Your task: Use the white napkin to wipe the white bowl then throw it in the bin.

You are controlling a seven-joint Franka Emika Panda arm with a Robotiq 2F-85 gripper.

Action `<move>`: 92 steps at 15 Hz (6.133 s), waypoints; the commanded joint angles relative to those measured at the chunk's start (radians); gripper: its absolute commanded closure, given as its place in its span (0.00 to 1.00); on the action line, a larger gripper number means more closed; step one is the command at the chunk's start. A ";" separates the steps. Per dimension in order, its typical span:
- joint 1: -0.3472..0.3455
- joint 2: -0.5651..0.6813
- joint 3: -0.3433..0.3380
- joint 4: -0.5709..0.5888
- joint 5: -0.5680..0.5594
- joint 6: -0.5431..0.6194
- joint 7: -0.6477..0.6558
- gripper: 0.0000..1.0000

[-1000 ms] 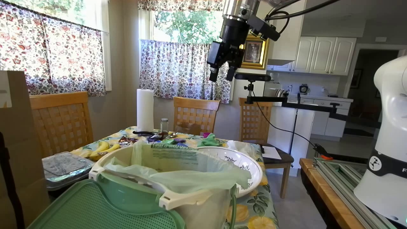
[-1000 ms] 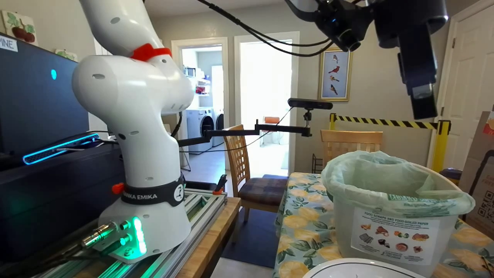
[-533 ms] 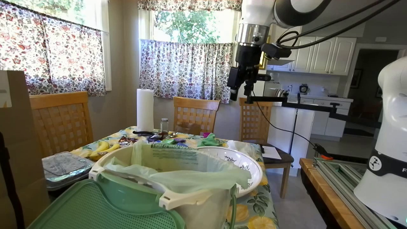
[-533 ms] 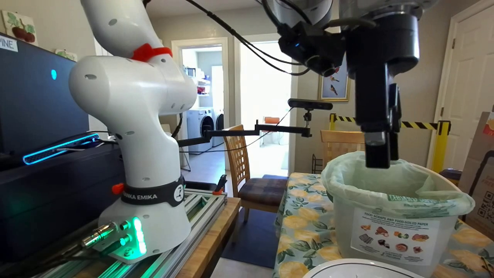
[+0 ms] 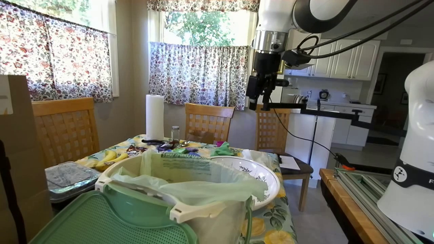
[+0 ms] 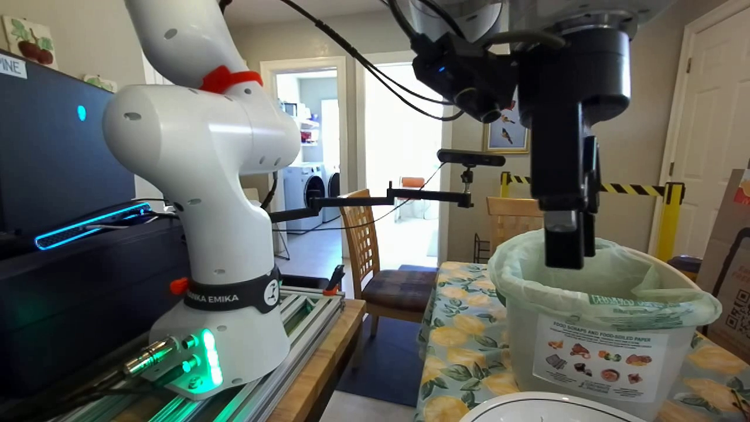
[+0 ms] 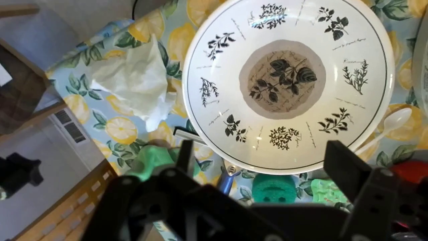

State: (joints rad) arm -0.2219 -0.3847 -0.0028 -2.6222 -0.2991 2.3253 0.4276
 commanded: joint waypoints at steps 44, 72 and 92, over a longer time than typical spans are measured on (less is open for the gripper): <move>-0.297 0.577 -0.205 0.035 -0.751 0.761 0.112 0.00; -0.195 0.723 -0.346 0.170 -0.878 0.736 0.382 0.00; -0.012 0.909 -0.543 0.352 -1.225 0.758 1.064 0.00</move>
State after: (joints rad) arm -0.2543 0.4771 -0.5256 -2.3158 -1.4507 3.0651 1.3725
